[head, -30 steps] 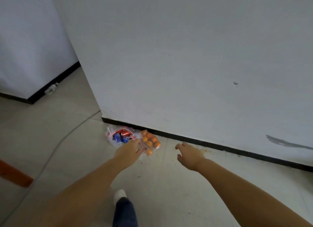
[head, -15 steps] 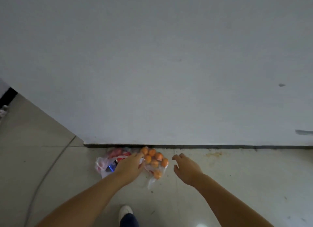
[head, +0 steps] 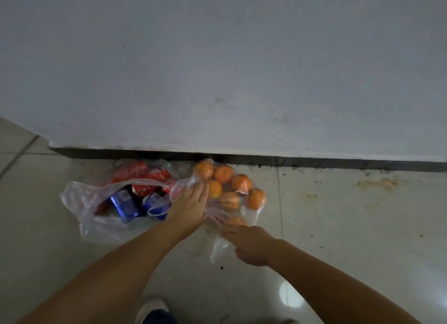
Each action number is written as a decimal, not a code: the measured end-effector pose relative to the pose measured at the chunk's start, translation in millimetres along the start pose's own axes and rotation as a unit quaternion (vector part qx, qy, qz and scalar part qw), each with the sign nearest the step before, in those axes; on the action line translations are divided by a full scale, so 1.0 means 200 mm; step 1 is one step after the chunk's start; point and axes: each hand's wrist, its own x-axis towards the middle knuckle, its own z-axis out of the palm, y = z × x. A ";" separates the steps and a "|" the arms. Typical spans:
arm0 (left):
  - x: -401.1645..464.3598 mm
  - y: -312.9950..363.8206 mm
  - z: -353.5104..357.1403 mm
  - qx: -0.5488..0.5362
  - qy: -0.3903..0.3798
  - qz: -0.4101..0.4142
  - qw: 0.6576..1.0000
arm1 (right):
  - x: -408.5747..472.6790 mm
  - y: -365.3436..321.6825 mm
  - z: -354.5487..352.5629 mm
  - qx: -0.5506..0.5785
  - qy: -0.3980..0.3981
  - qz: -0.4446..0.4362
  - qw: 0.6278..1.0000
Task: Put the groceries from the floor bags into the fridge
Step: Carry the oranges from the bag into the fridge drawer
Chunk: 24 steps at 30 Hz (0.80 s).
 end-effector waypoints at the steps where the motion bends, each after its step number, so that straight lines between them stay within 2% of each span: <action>1: 0.11 -0.02 0.09 0.042 -0.009 0.001 0.999 | 0.10 0.03 0.05 -0.015 -0.005 -0.021 1.000; 4: 0.40 -0.10 0.29 0.108 -0.005 0.003 0.994 | 0.36 0.17 0.14 -0.116 -0.056 -0.068 0.989; 7: 0.53 -0.16 0.32 0.083 0.079 0.068 0.991 | 0.47 0.30 0.17 -0.223 -0.059 -0.098 0.968; 9: 0.55 -0.17 0.24 0.077 0.091 0.084 0.989 | 0.48 0.36 0.13 -0.244 -0.052 -0.084 0.965; 11: 0.55 -0.17 0.16 0.040 0.075 0.024 0.996 | 0.46 0.42 0.08 -0.255 -0.043 -0.066 0.964; 13: 0.57 -0.18 0.13 -0.014 0.087 -0.058 0.994 | 0.42 0.51 0.06 -0.269 -0.002 -0.064 0.961; 16: 0.63 -0.22 0.22 -0.135 0.071 -0.124 0.981 | 0.32 0.63 0.02 -0.284 -0.013 -0.003 0.959; 18: 0.67 -0.23 0.27 -0.211 0.068 -0.130 0.966 | 0.26 0.71 0.00 -0.259 0.004 0.088 0.962; 22: 0.67 -0.20 0.29 -0.285 0.094 -0.125 0.946 | 0.14 0.84 -0.07 -0.225 0.080 0.167 0.956; 24: 0.66 -0.19 0.30 -0.314 0.067 -0.109 0.941 | 0.10 0.89 -0.10 -0.215 0.139 0.192 0.947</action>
